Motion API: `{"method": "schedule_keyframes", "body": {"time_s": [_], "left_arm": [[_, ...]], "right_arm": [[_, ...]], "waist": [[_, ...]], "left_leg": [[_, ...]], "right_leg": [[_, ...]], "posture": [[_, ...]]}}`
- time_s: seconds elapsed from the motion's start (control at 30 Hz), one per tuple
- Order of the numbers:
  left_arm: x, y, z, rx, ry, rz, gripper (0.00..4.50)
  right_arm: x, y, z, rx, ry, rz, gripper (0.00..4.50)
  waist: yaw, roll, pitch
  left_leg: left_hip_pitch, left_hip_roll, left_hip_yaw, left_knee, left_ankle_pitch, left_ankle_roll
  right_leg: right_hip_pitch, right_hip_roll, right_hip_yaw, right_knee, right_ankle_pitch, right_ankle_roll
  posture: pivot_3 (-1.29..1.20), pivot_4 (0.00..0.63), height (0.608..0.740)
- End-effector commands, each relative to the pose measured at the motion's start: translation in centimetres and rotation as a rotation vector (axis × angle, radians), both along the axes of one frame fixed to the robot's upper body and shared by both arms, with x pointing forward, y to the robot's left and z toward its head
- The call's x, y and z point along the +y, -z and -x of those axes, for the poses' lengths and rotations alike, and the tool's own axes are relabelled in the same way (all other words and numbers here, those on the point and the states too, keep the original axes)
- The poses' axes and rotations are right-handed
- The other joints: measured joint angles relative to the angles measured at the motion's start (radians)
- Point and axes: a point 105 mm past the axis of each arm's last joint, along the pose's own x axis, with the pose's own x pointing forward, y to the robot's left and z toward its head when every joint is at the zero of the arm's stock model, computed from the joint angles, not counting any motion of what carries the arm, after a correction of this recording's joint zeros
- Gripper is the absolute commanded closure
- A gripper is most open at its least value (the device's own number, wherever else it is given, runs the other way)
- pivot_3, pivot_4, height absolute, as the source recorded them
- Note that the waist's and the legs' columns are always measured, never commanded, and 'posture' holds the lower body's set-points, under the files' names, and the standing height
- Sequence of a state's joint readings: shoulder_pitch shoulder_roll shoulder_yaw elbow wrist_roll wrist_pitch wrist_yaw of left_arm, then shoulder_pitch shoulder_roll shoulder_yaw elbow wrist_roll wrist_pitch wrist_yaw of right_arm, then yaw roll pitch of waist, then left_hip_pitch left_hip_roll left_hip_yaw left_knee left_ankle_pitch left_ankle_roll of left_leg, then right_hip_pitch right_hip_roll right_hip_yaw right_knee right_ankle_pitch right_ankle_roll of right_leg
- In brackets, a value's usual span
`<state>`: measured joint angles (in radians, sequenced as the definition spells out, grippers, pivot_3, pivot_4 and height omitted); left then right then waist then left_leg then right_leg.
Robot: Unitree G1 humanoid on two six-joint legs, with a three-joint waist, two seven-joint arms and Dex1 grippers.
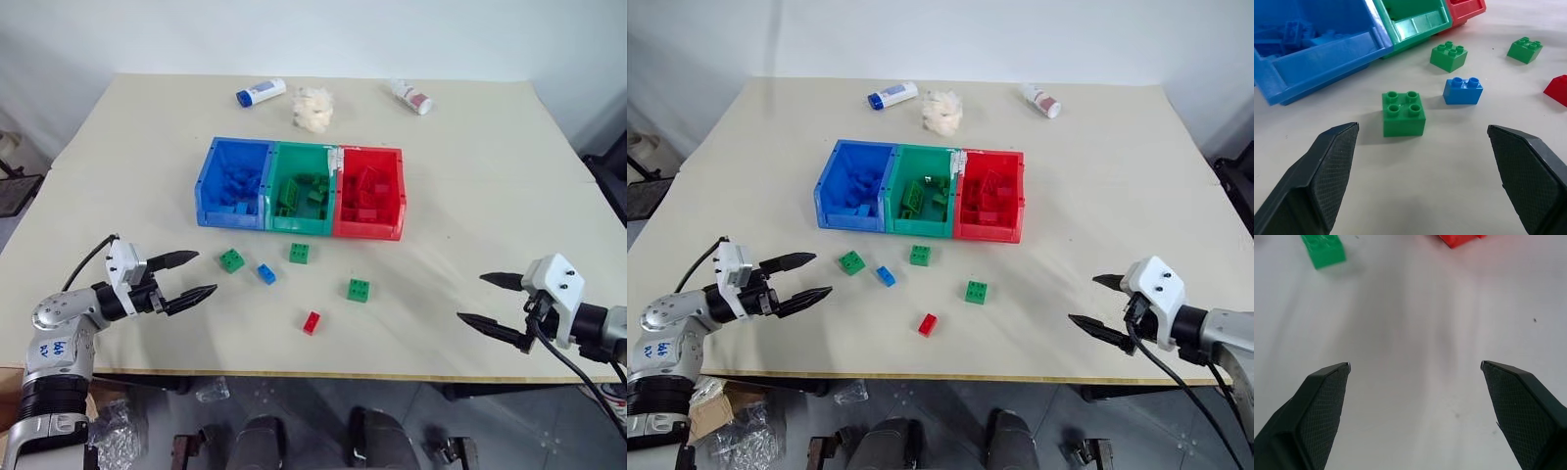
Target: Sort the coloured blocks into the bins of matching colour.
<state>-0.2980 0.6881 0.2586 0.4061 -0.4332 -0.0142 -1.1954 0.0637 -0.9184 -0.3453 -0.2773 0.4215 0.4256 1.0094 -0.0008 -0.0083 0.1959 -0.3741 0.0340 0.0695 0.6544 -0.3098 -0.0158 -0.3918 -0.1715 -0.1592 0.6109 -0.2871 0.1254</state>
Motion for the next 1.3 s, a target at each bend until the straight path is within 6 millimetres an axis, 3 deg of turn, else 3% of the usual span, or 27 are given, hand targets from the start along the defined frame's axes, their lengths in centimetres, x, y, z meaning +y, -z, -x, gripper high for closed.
{"method": "schedule_keyframes", "body": {"time_s": [0.03, 0.23, 0.43, 0.83, 0.93, 1.17, 1.3], "left_arm": [[-0.1, -0.6, 0.5, -0.041, 0.009, 0.008, 0.0], [-0.6, -0.3, 2.4, -0.037, 0.032, 0.028, 0.0], [-0.7, -0.1, 4.6, -0.026, 0.049, 0.056, 0.0], [-1.7, 0.8, 6.3, -0.007, 0.03, 0.091, 0.0], [-1.8, 0.9, 6.5, -0.006, 0.03, 0.091, 0.0], [-1.6, 0.9, 6.0, -0.024, 0.017, 0.093, 0.0], [-1.8, 0.9, 5.4, -0.041, 0.009, 0.104, 0.0]], "right_arm": [[2.6, -0.9, -0.4, -0.019, -0.101, 0.001, 0.03], [7.8, -0.1, -2.1, 0.009, -0.271, -0.028, 0.03], [11.0, 0.9, -3.9, 0.016, -0.366, -0.039, 0.03], [14.5, 2.4, -4.8, 0.031, -0.461, -0.088, 0.03], [14.6, 2.5, -5.1, 0.015, -0.443, -0.102, 0.63], [14.9, 2.0, -5.3, -0.032, -0.411, -0.125, 2.93], [15.7, -0.6, -5.7, -0.112, -0.364, -0.225, 3.04]], "waist": [[-0.004, 0.0, 0.0], [-0.006, 0.0, 0.0], [-0.001, 0.0, 0.0], [-0.003, 0.0, 0.0], [-0.003, 0.0, 0.0], [-0.003, 0.0, 0.0], [-0.003, 0.0, 0.0]], "left_leg": [[0.0, 0.0, 0.0, 0.0, 0.0, 0.0], [0.001, 0.003, 0.001, 0.001, 0.0, -0.001], [-0.001, 0.003, 0.001, 0.001, -0.001, 0.0], [-0.001, 0.004, 0.001, 0.003, -0.001, 0.0], [-0.002, 0.004, 0.002, 0.004, -0.001, 0.0], [-0.002, 0.005, 0.002, 0.005, -0.001, -0.001], [-0.002, 0.005, 0.002, 0.005, -0.001, -0.001]], "right_leg": [[0.0, 0.0, 0.0, 0.0, 0.0, 0.0], [-0.001, 0.002, 0.001, 0.001, 0.001, -0.001], [-0.001, 0.002, 0.0, 0.0, 0.001, -0.001], [-0.002, 0.003, 0.0, 0.002, 0.001, -0.001], [-0.002, 0.003, 0.001, 0.002, 0.002, -0.002], [-0.002, 0.004, 0.001, 0.002, 0.002, -0.003], [-0.002, 0.004, 0.001, 0.002, 0.002, -0.003]], "posture": [[0.0, 0.15, 0.74], [0.0, 0.15, 0.74], [0.0, 0.15, 0.74], [0.0, 0.15, 0.74], [0.0, 0.15, 0.74], [0.0, 0.15, 0.74], [0.0, 0.15, 0.74]]}}
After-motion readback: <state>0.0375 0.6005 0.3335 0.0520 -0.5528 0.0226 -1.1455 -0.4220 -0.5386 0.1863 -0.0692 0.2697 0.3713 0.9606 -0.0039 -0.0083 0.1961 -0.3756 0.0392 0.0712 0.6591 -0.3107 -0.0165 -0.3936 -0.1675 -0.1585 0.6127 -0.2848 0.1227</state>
